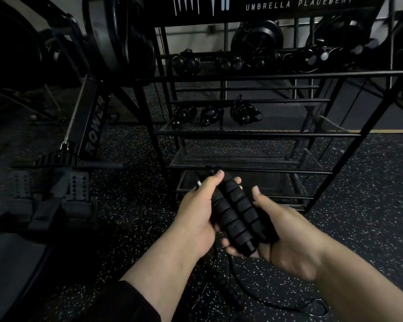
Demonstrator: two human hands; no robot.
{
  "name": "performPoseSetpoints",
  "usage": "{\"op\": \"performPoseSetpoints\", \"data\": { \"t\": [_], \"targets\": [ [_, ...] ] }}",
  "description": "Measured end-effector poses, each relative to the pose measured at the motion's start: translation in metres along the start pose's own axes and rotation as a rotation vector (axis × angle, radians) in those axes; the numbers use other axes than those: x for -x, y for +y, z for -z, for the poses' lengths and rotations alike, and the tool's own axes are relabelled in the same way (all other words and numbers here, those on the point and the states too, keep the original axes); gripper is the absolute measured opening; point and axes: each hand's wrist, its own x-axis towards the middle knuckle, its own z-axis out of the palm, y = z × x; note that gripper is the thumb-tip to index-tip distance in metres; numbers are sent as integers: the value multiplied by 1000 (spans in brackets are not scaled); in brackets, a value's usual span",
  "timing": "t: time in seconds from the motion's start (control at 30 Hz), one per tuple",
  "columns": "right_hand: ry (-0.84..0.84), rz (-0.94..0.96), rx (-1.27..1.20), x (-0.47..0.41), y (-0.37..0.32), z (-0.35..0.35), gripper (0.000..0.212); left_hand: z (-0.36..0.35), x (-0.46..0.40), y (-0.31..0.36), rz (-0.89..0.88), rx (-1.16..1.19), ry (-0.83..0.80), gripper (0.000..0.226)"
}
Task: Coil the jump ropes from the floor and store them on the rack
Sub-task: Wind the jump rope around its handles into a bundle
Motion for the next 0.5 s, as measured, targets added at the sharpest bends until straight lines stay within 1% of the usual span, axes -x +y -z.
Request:
{"op": "performPoseSetpoints", "data": {
  "t": [0.17,0.23,0.3,0.33,0.37,0.4,0.43,0.47,0.5],
  "targets": [
    [-160,-79,-141,-4,7,2,66,-2,6,2,-25,-26,-37,42],
    [-222,-79,-169,-6,7,4,66,-3,7,3,-45,-5,-39,43],
    [-242,-52,-163,-7,7,6,64,-2,8,7,-90,-81,-23,43],
    [-234,-37,-155,-8,7,7,64,0,7,10,-133,-176,5,46],
    [-216,-24,-145,-8,7,8,63,2,6,14,-179,-315,40,55],
    [-193,-18,-141,-8,6,10,63,6,4,17,-217,-466,98,67],
    [-180,-21,-142,-8,6,12,63,11,1,21,-263,-595,198,77],
    [-181,-29,-139,-7,5,14,63,18,-3,24,-347,-672,302,76],
    [-193,-38,-129,-7,4,16,63,25,-8,28,-462,-705,378,66]
  ]
}}
